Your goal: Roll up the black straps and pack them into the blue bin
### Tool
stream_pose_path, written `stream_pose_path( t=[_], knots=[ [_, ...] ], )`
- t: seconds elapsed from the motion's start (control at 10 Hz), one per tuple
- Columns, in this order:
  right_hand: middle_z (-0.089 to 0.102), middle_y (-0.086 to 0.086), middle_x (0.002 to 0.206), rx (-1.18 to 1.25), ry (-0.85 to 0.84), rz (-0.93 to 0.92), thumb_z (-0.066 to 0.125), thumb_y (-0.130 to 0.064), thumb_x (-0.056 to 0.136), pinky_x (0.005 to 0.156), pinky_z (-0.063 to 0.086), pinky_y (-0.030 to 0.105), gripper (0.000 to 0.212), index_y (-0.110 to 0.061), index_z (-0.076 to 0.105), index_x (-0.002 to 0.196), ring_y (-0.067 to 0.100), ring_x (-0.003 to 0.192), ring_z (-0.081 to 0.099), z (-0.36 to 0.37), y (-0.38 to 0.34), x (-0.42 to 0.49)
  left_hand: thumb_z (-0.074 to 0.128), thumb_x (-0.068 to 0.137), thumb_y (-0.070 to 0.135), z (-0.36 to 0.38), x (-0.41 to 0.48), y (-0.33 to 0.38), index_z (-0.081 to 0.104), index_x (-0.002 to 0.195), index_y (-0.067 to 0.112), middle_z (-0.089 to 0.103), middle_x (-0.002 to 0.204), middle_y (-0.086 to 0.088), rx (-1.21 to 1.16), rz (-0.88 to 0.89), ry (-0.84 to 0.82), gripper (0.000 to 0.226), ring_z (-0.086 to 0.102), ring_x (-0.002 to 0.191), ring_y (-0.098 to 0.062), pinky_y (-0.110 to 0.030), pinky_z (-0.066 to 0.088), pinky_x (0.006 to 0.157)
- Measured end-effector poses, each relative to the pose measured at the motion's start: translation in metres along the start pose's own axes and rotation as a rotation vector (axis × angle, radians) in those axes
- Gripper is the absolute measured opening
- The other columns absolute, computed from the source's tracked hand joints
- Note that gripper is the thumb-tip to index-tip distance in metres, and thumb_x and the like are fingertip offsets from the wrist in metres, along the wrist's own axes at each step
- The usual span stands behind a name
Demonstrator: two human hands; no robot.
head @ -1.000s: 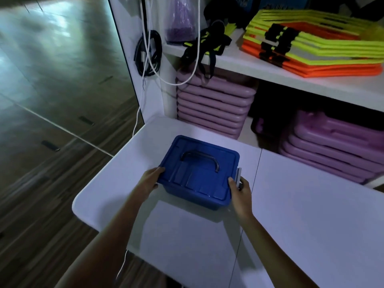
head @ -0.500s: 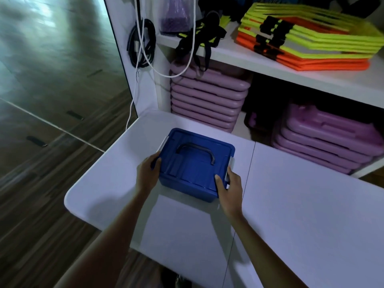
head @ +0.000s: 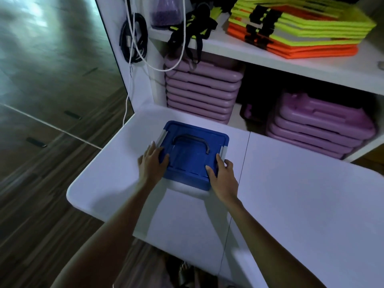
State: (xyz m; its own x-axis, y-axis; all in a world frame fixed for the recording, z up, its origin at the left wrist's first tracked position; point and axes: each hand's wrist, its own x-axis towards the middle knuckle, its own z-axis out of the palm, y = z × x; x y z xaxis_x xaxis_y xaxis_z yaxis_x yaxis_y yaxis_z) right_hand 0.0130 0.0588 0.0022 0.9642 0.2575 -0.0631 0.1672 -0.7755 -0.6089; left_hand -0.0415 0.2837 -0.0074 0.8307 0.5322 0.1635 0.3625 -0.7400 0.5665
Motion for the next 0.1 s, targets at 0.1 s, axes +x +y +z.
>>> stream_pose_path(
  t=[0.1],
  knots=[
    [0.045, 0.000, 0.135, 0.205, 0.151, -0.080, 0.047, -0.045, 0.095, 0.092, 0.051, 0.040, 0.053, -0.025, 0.037, 0.143, 0.017, 0.120, 0.050, -0.0161, 0.0027, -0.0178, 0.056, 0.087, 0.039, 0.0045, -0.0137, 0.0495, 0.067, 0.109, 0.020, 0.059, 0.131, -0.004, -0.137, 0.040, 0.134, 0.031, 0.053, 0.122, -0.021, -0.037, 0.026, 0.103]
  ],
)
